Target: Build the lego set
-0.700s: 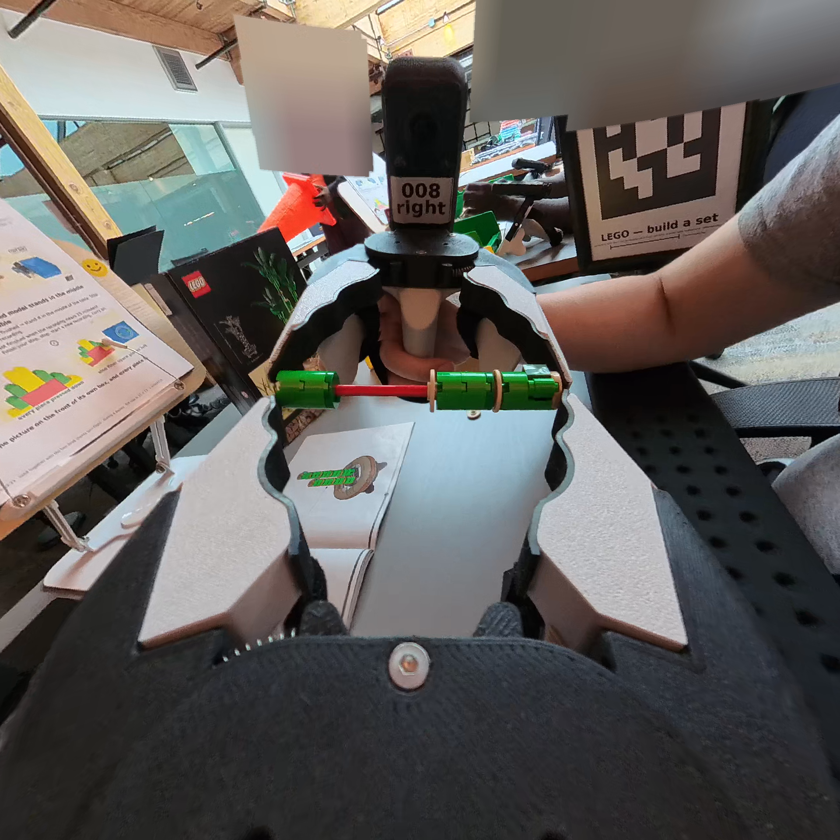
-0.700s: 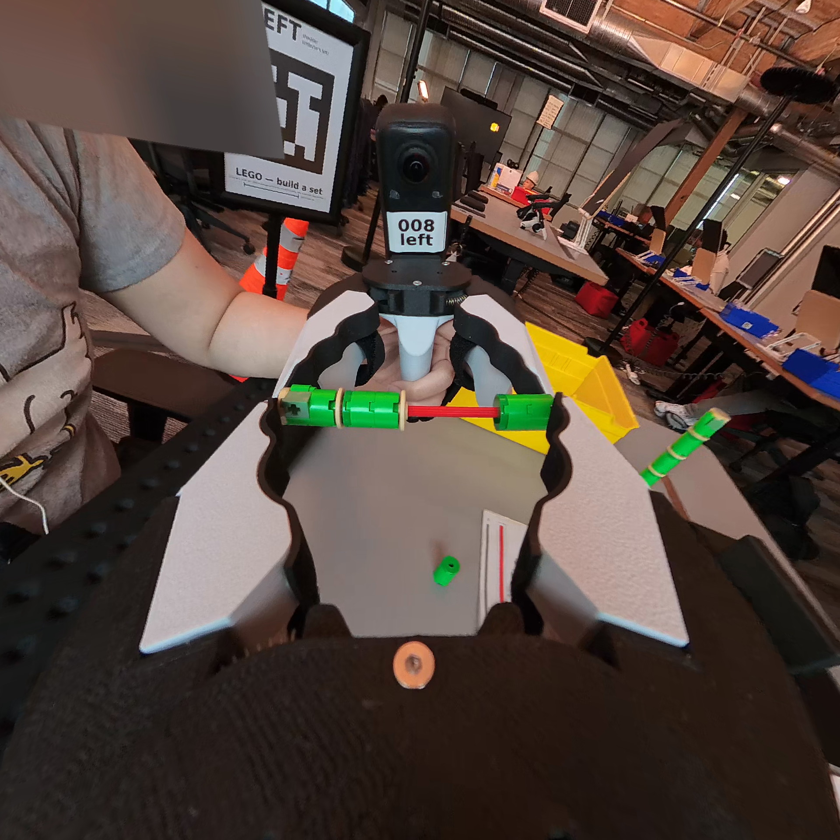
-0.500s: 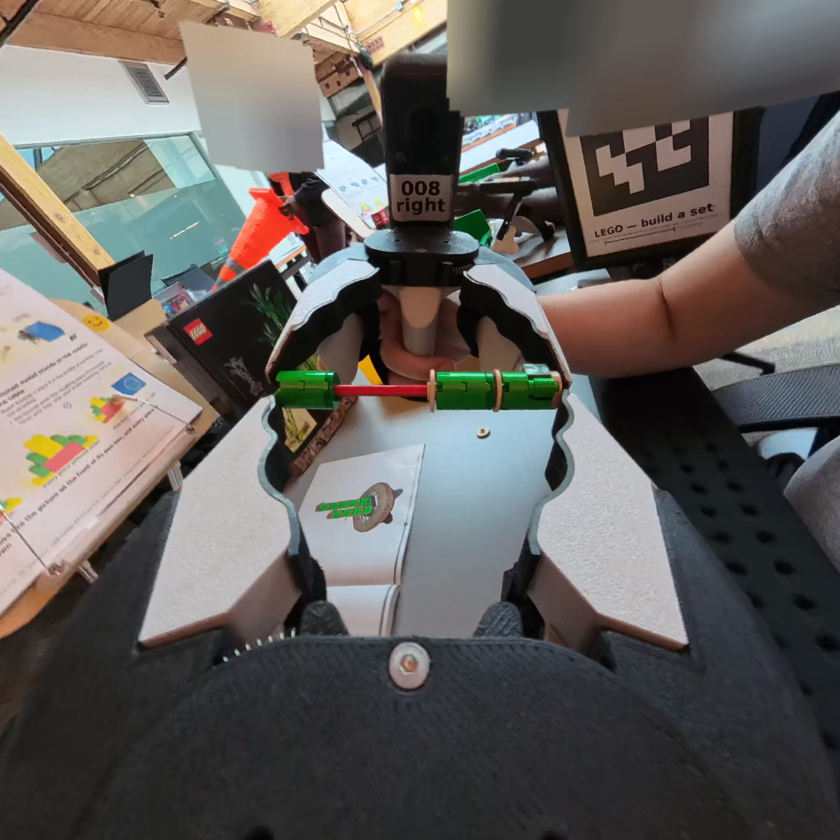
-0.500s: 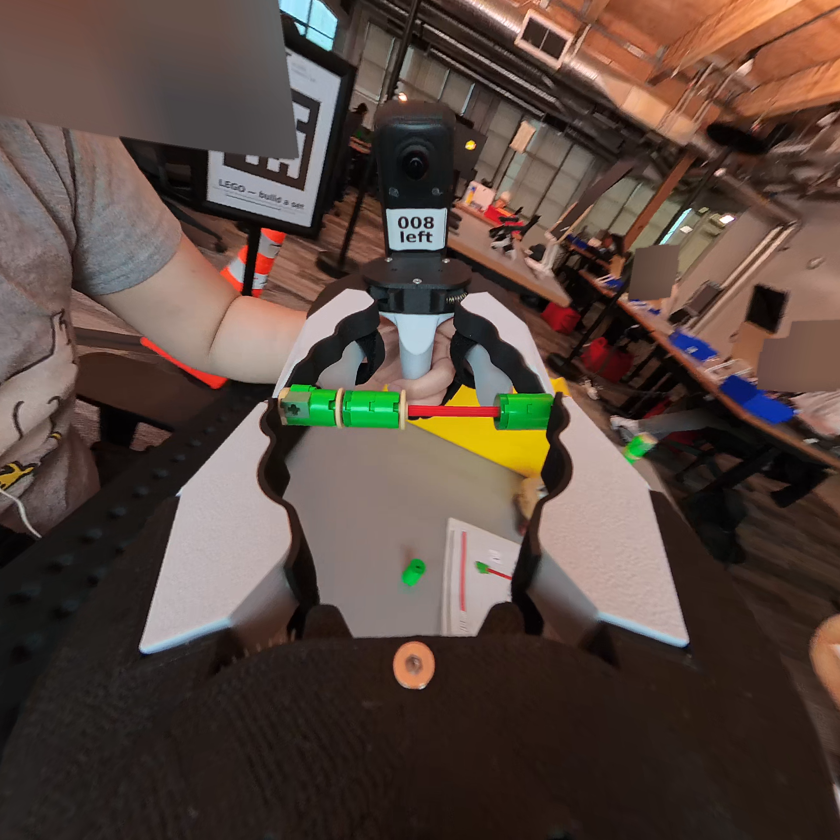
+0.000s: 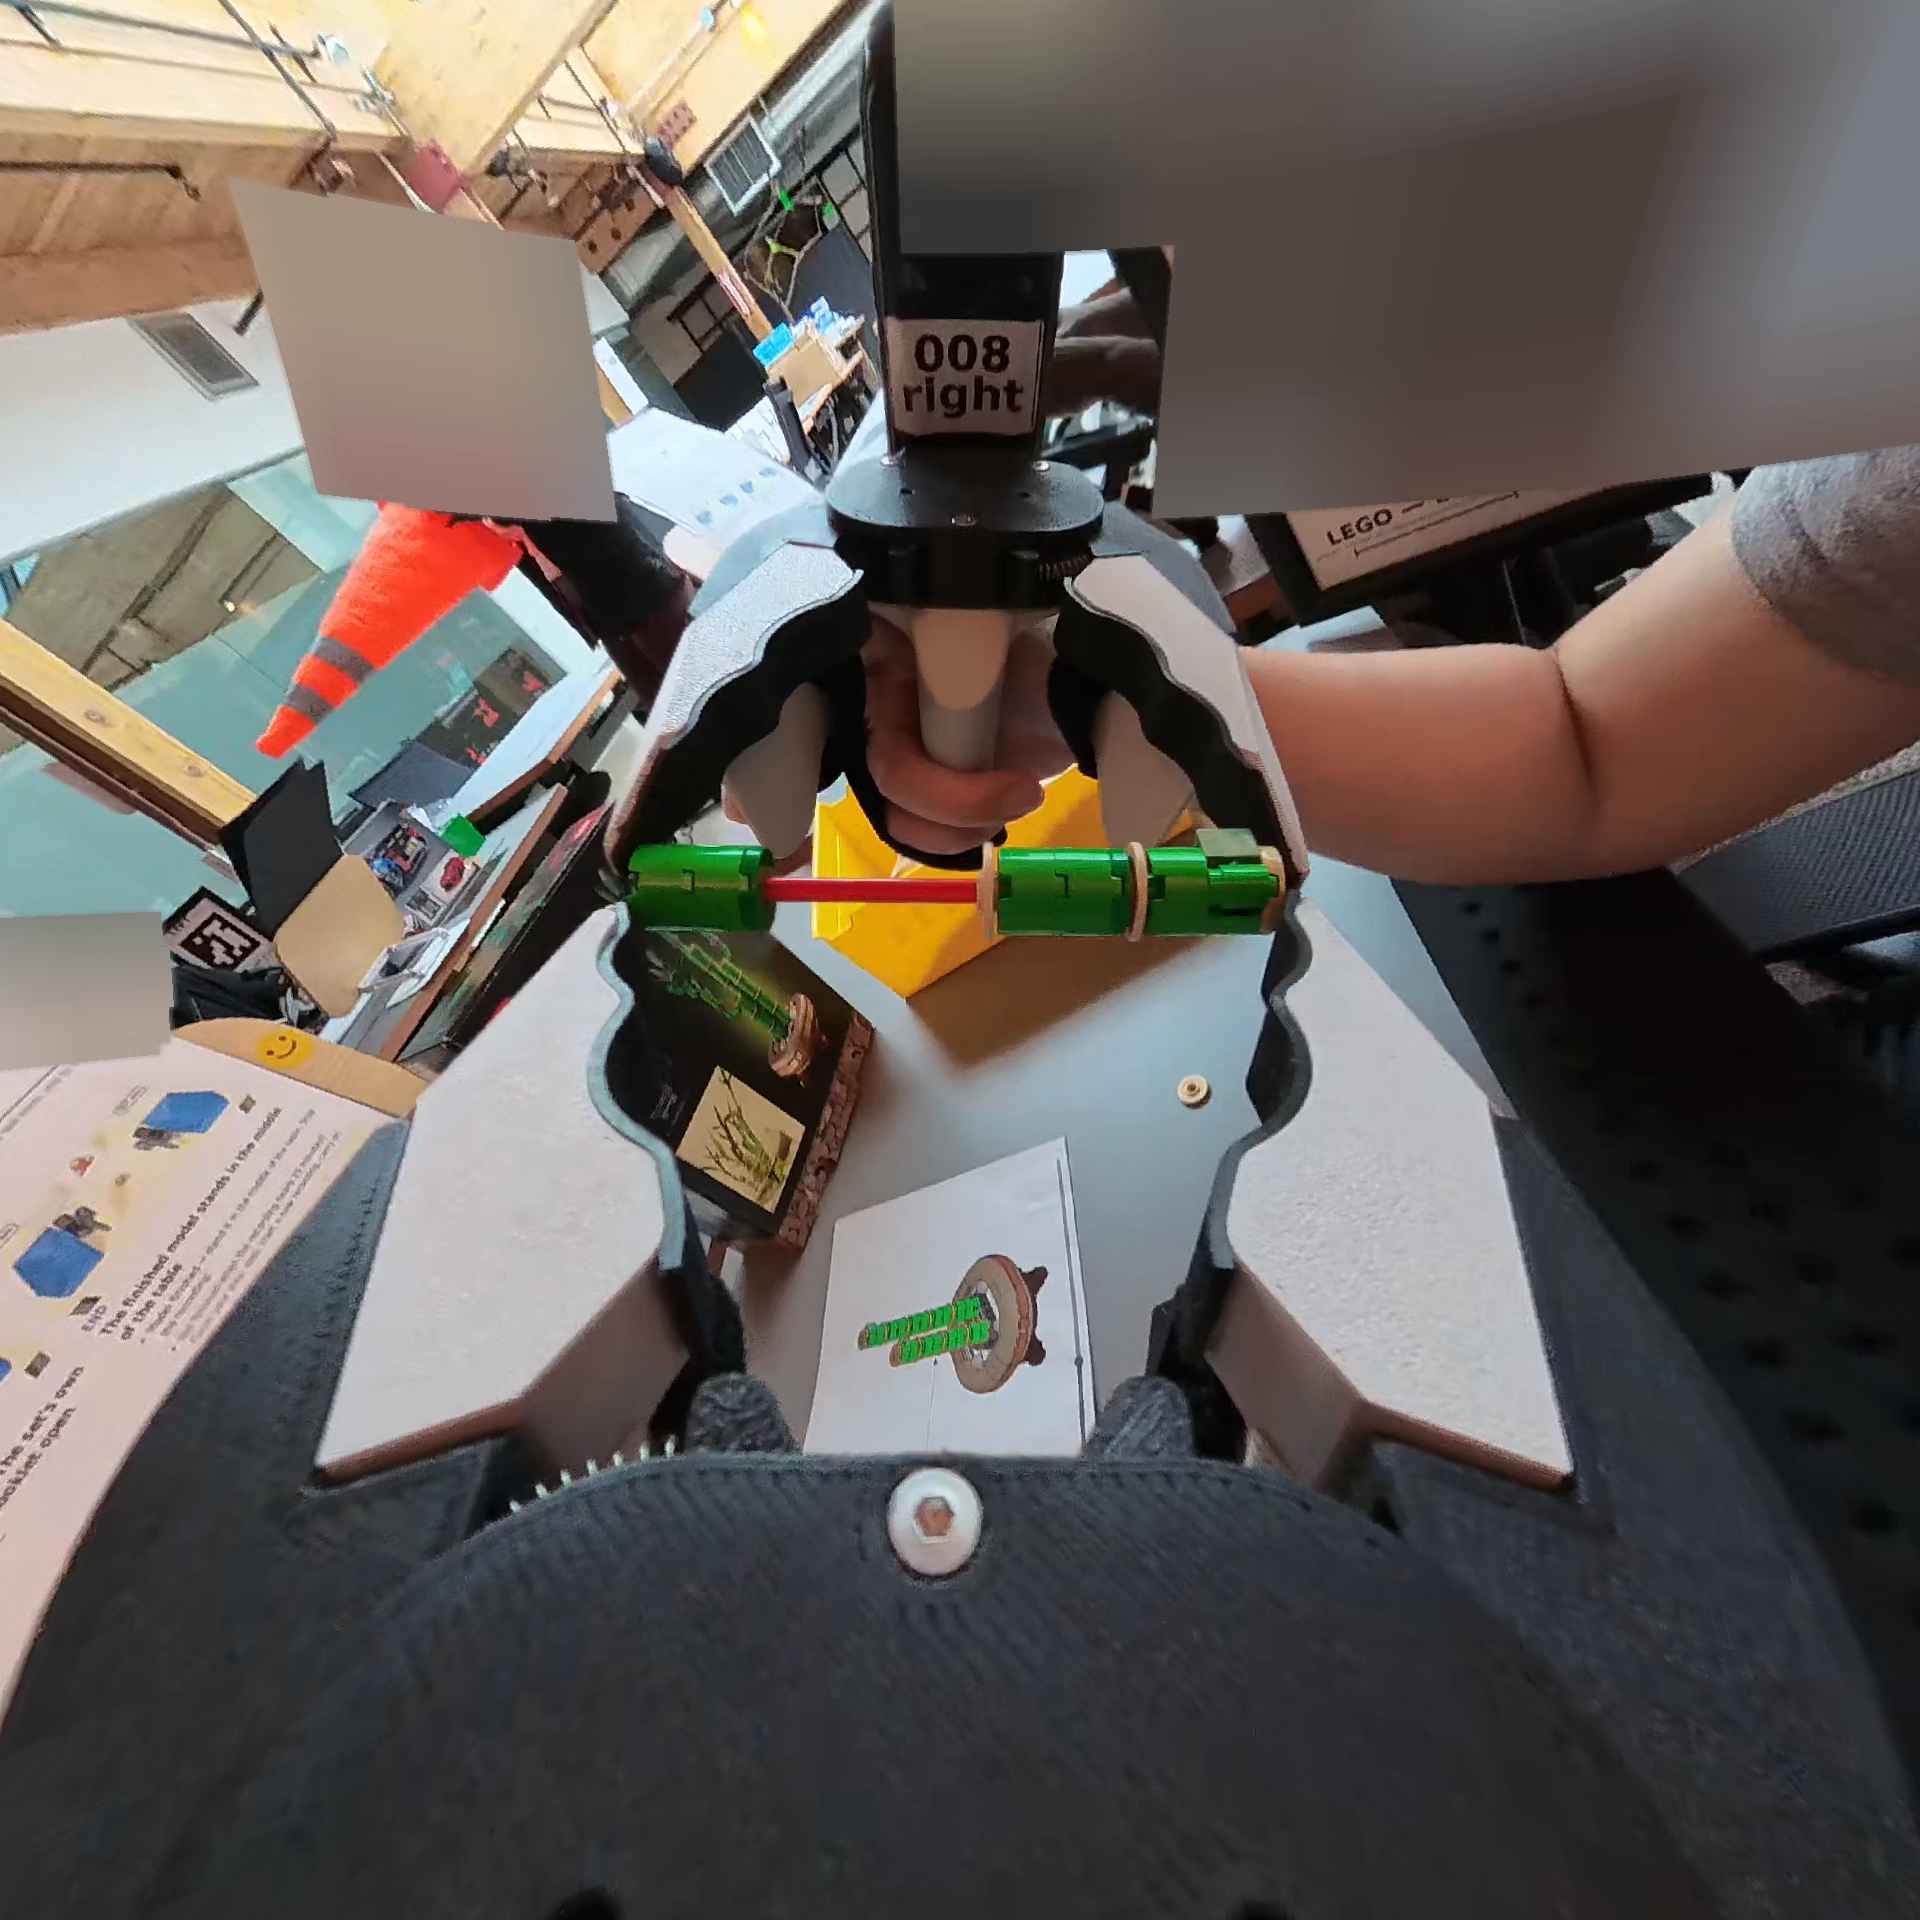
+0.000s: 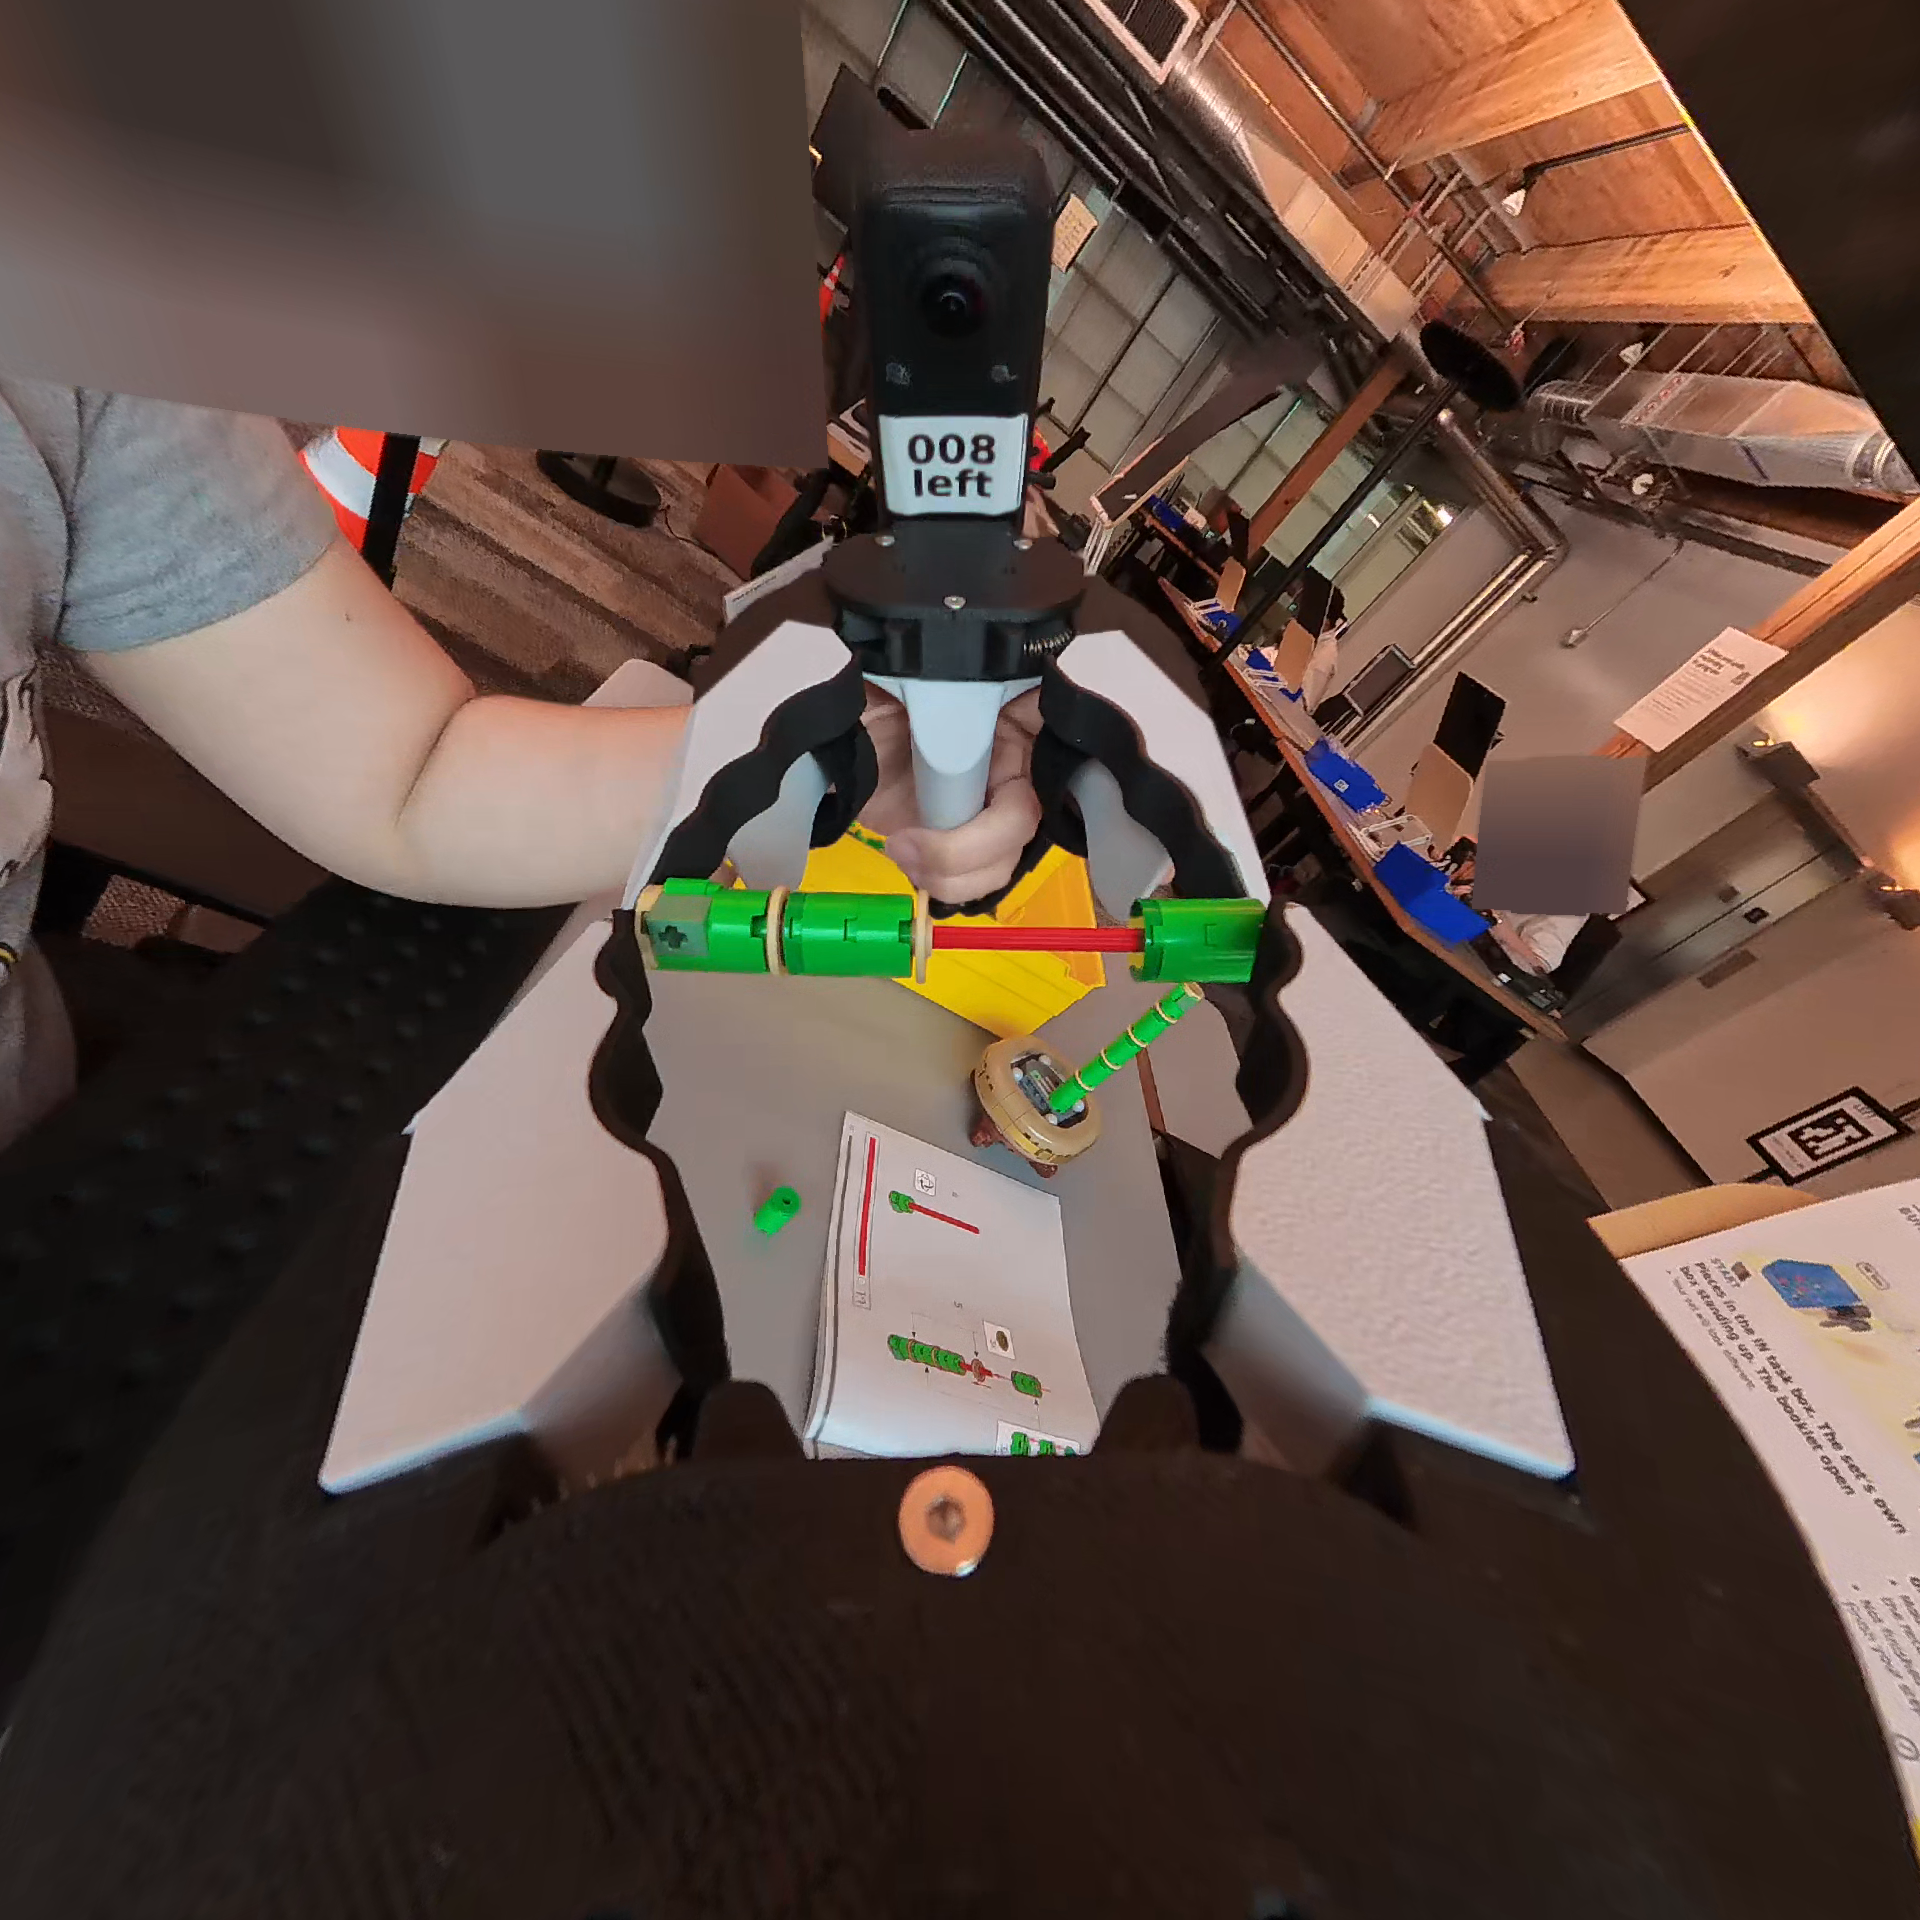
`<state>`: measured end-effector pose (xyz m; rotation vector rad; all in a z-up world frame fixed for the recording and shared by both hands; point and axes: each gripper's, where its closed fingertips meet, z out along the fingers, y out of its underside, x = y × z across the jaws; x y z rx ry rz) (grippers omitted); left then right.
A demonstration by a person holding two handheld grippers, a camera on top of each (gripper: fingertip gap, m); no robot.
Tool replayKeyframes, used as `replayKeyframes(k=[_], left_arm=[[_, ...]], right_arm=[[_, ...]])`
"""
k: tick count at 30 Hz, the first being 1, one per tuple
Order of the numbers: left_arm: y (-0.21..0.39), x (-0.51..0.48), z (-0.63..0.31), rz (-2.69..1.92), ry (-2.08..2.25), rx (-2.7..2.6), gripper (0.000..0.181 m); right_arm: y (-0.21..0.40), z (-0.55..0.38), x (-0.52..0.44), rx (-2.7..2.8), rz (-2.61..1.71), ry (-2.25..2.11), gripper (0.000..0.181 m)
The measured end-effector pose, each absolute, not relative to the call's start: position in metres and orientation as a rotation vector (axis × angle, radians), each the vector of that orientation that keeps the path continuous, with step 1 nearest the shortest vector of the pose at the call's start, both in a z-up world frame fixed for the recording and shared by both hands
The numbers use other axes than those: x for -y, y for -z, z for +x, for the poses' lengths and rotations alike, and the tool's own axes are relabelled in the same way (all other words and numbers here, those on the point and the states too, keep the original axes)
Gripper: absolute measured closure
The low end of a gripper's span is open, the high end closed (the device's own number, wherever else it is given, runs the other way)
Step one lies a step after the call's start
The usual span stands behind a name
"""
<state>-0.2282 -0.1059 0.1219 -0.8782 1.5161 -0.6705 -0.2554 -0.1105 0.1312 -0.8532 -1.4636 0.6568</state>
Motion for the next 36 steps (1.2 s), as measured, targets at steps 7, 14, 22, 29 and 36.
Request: replayKeyframes(k=[7,14,22,29,36], left_arm=[[-0.117,0.113,-0.231,-0.827,0.668,-1.508,0.065],[-0.12,0.119,-0.229,-0.792,0.678,-1.508,0.066],[-0.122,0.121,-0.231,-0.789,0.673,-1.513,0.066],[-0.123,0.122,-0.23,-0.788,0.682,-1.51,0.066],[-0.123,0.121,-0.23,-0.789,0.677,-1.511,0.066]], right_arm=[[-0.125,-0.259,0.117,1.454,-0.799,-0.654,0.066],[-0.128,-0.256,0.123,1.446,-0.772,-0.64,0.066],[-0.13,-0.258,0.125,1.432,-0.754,-0.655,0.066],[-0.131,-0.258,0.125,1.426,-0.747,-0.661,0.066],[-0.132,-0.258,0.125,1.425,-0.74,-0.663,0.066]])
